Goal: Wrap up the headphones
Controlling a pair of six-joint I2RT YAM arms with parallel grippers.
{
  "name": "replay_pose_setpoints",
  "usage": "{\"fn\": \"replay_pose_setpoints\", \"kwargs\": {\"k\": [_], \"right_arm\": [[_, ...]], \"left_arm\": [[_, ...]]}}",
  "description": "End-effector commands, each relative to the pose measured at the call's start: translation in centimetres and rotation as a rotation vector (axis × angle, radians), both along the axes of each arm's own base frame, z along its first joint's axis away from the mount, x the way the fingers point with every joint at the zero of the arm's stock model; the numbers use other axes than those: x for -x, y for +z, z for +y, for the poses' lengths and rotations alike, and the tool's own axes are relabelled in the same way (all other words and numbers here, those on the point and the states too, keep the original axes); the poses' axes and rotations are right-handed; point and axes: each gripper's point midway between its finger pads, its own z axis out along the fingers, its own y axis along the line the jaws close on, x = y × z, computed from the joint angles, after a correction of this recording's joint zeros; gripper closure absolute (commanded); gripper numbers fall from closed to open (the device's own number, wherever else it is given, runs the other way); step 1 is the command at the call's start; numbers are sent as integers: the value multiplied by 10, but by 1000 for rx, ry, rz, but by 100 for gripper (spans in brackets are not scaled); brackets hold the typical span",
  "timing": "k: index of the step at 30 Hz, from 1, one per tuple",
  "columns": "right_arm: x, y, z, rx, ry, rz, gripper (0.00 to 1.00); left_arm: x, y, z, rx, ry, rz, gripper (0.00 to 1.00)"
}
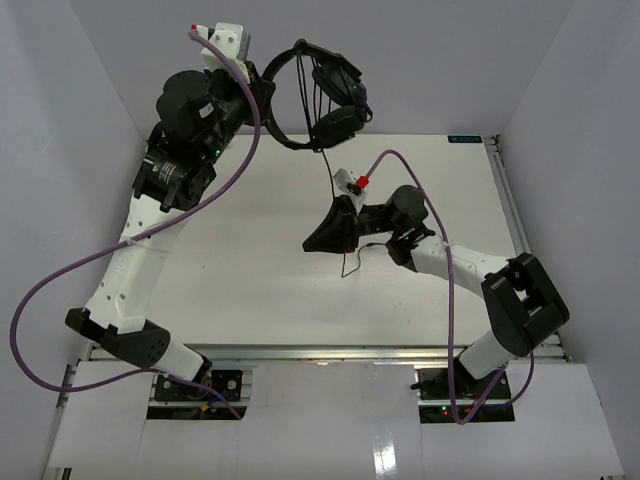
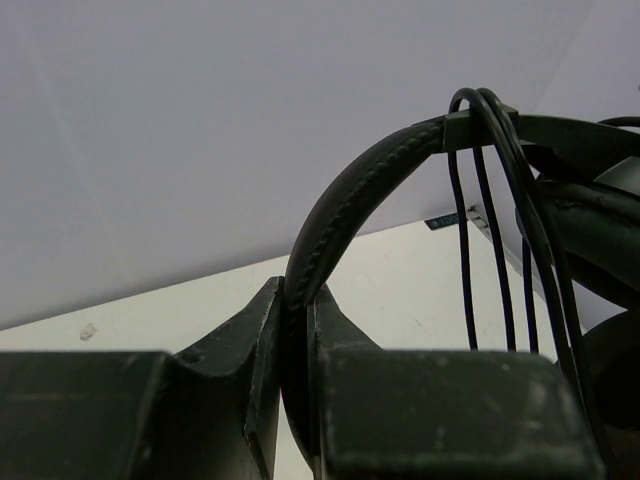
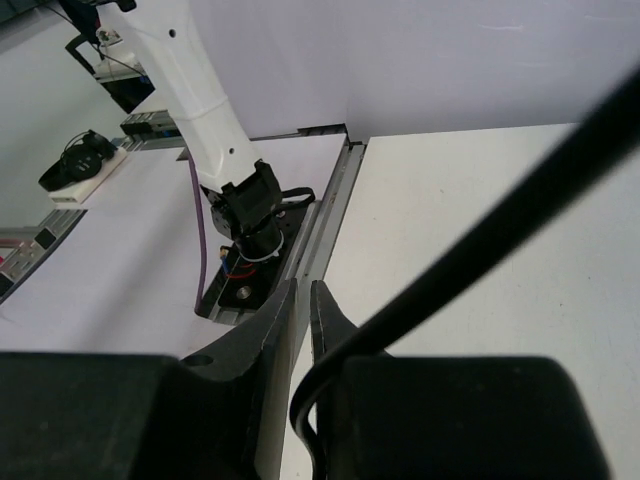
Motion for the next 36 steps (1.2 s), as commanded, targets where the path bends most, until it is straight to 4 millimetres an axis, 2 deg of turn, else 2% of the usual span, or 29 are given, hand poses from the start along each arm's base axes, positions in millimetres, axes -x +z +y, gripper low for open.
{"fn": "replay_pose_setpoints", "kwargs": {"k": [1,8,15,20,24,27,29,31,32,33,34,36], "right_arm": [[16,26,-5,-73,-7,-93,83],[19,25,-8,-67,-21,-102,84],[27,21,-6,-55,-3,-101,85],[35,17,-6,-40,21,-109,86],[42,11,-5,-15,41,-115,87],[40,-3,-1,64,33,-119,89],[37,-2,1,99,12,-148,91],[26,1,3,152,-50,-226,92],[26,-10,-1,218,-55,-269,92],[23,-11,-4,255,-78,-302,92],[16,0,-7,269,-118,-358,92],[-1,14,-15,317,-215,-458,92]], "left_arm": [[-3,50,34,91,174,-128,100],[-23,50,52,73,318,-159,100],[-42,58,70,96,392,-186,100],[-62,50,88,90,448,-176,100],[-80,34,104,82,489,-145,100],[-93,7,111,46,507,-95,100],[-100,-14,115,19,515,-56,100],[-107,-44,118,-29,522,1,100],[-109,-54,119,-45,523,18,100],[-110,-64,122,-68,526,35,100],[-111,-78,121,-90,520,58,100],[-113,-120,119,-140,506,130,100]]}}
